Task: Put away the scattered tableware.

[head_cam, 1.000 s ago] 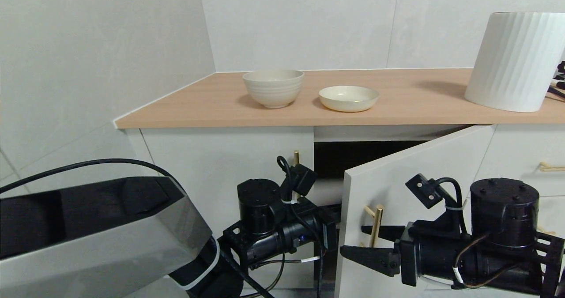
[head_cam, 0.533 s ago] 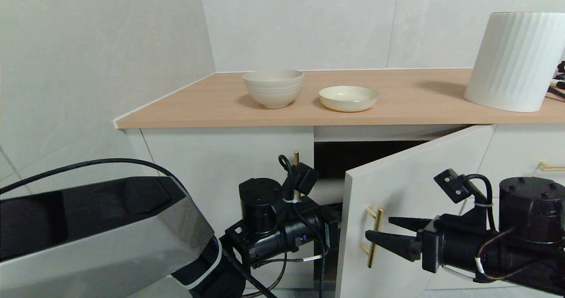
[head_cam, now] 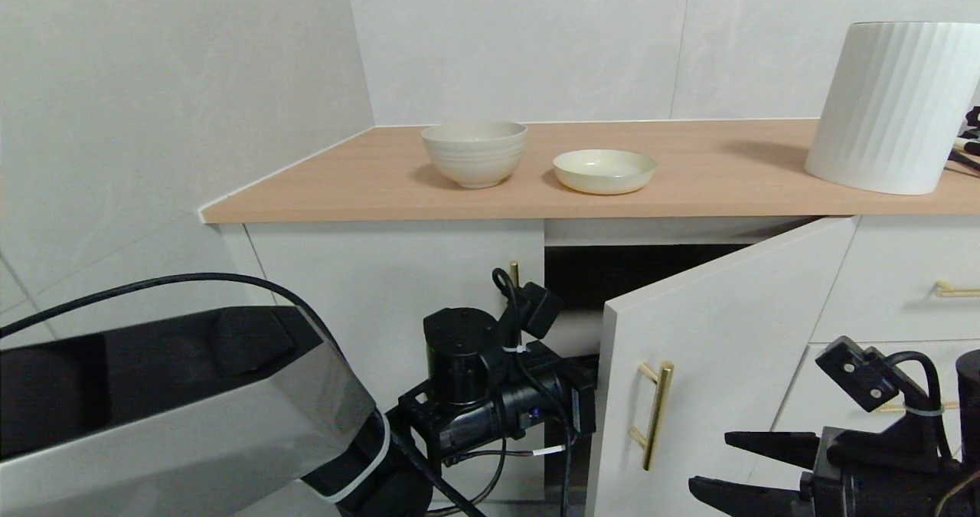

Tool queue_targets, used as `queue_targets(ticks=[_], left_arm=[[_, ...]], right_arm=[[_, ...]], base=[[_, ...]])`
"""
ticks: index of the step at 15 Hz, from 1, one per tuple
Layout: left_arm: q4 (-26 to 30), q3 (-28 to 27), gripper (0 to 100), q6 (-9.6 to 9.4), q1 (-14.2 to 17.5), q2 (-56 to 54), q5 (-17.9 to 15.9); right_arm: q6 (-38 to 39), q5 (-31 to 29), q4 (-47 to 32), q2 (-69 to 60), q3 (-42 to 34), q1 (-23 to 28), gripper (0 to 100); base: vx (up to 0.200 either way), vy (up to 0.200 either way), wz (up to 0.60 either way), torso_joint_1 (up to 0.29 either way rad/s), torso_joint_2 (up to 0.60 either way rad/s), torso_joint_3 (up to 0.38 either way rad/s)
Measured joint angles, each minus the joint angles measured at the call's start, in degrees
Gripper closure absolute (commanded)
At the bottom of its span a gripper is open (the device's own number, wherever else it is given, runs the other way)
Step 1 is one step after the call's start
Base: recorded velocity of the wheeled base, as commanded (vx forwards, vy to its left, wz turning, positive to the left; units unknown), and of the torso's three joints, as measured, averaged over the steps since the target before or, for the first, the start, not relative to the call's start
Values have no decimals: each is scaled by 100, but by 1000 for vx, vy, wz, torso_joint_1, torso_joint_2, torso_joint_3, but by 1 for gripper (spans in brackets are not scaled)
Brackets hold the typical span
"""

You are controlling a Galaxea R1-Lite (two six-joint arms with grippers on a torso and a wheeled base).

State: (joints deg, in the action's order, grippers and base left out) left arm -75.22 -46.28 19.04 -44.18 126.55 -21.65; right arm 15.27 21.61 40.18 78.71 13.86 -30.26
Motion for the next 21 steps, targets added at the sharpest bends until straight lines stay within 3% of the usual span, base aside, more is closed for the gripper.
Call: queue_targets(ticks=[8, 17, 21], left_arm=[[351, -278, 100, 9, -78, 33, 4], [1352, -1395, 100, 20, -57, 427, 20], [1598, -1770, 100, 30, -44, 471, 37]], right_arm=[[-28, 9, -30, -236, -44, -185, 0], [-26, 17, -33, -247, -50, -190, 0], [-26, 15, -28, -251, -48, -185, 0]], base=[[-175, 0, 0, 0, 1, 4], [0, 0, 0, 0, 0, 0], [-150, 0, 0, 8, 3, 1]])
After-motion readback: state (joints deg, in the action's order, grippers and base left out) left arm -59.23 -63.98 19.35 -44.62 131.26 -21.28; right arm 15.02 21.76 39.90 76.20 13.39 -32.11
